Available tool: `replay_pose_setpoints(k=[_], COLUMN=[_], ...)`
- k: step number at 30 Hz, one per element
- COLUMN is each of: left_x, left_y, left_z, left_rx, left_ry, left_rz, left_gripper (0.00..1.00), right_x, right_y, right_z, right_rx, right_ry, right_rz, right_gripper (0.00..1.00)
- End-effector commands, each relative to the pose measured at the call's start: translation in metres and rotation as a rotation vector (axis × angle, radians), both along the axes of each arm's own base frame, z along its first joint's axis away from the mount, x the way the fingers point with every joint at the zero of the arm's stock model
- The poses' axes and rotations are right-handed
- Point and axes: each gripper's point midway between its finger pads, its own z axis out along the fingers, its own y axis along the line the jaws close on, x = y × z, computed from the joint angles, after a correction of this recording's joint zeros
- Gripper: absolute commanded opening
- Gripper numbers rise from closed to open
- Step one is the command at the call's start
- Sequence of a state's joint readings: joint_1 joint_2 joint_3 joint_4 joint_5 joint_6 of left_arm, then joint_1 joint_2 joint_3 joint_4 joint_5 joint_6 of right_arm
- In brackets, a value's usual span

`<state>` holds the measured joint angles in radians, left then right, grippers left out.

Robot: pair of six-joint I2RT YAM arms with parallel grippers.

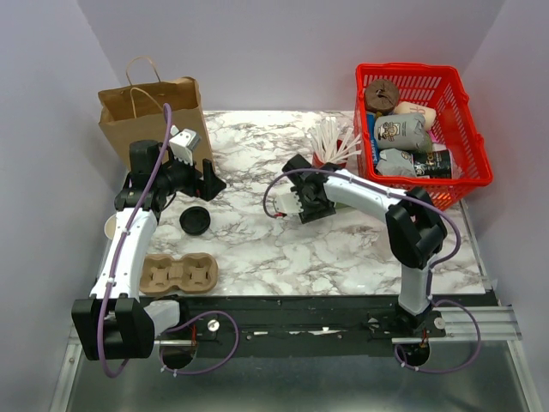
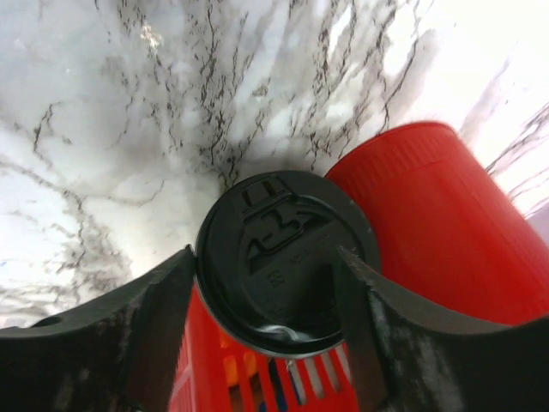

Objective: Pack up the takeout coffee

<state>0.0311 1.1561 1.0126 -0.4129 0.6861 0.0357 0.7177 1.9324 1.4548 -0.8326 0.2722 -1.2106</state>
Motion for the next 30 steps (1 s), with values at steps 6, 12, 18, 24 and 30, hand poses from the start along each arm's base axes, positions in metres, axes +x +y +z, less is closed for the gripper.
replay_pose_setpoints(k=[6, 12, 18, 24, 30], left_x=[-0.004, -0.005, -0.006, -0.003, -0.009], left_y=[-0.007, -0.008, -0.009, -0.009, -0.009], left_z=[0.005, 0.003, 0.001, 0.003, 0.004], left_rx=[-0.031, -0.032, -0.034, -0.033, -0.018], left_ry=[-0.017, -0.006, 0.008, 0.003, -0.002], left_rz=[-0.029, -0.033, -0.039, -0.041, -0.044], left_gripper=[0.99, 0.99, 0.99, 0.99, 0.99], right_x=[-0.01, -0.02, -0.028, -0.015, 0.001], right_y=[0.0, -0.002, 0.001, 0.024, 0.034], right_z=[0.042, 0.057, 0.067, 0.064, 0.038], right_rx=[0.11, 0.262, 0.359, 0.325, 0.262], right_ry=[-0.006, 0.031, 0.044, 0.092, 0.136], right_rz=[-0.115, -0.204, -0.165, -0.068, -0.058], right_gripper=[0.68, 0.65, 0.71, 0.8, 0.85])
